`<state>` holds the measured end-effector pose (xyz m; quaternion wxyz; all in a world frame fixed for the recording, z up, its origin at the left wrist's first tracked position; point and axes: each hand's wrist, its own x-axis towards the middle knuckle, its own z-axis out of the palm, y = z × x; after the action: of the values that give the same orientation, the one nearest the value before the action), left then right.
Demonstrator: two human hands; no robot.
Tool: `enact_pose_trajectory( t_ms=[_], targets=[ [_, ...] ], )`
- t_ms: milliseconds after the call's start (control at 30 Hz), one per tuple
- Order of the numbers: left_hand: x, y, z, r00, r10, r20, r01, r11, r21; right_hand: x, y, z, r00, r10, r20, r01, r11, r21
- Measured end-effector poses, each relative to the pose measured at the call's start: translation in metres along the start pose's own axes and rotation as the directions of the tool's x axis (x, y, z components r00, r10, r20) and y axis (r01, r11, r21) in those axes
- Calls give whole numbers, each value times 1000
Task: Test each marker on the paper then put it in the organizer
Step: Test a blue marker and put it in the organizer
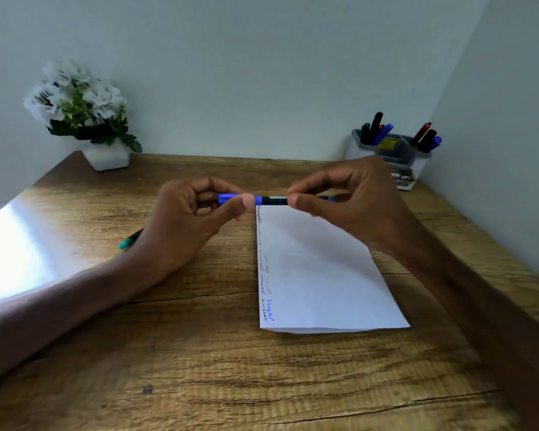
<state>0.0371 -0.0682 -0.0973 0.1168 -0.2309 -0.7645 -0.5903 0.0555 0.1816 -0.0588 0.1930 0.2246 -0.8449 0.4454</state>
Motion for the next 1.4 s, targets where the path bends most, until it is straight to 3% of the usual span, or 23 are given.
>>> enact_pose_trajectory(
  t_ms=[67, 167, 300, 367, 467, 567, 733, 933, 1133, 1400],
  targets=[
    [1, 5, 7, 998, 53, -40, -53, 998, -13, -2, -2, 2, 998, -48, 35, 53, 989, -137],
    [6, 13, 26, 993, 102, -59, -107, 990, -88, -3, -8, 5, 994, -96, 46, 103, 976, -192],
    [16, 22, 46, 989, 122, -87, -133, 981, -141, 2, -6, -4, 983, -177, -45, 156, 940, -305],
    [24, 20, 53, 992, 92, -83, -103, 985, -141, 6, 2, -13, 981, -162, -105, 111, 920, -375],
    [30, 5, 64, 992, 127, -10, -125, 984, 128, 9, 14, -31, 978, -45, -202, -38, 921, -389],
    [27, -7, 70, 981, 152, 119, -187, 901, 391, 10, 24, -52, 947, -13, -320, -119, 913, -390],
    [28, -14, 73, 971, 156, 183, -223, 870, 440, 16, 40, -87, 884, 21, -467, -214, 907, -364],
    [29, -18, 74, 974, 148, 172, -210, 876, 435, 36, 53, -125, 807, -101, -582, -175, 900, -398],
    [29, -19, 74, 975, 158, 159, -213, 873, 439, 68, 62, -151, 759, -217, -614, -114, 884, -453],
    [29, -16, 75, 977, 145, 160, -202, 870, 449, 76, 97, -151, 845, -165, -509, -214, 768, -604]
  ],
)
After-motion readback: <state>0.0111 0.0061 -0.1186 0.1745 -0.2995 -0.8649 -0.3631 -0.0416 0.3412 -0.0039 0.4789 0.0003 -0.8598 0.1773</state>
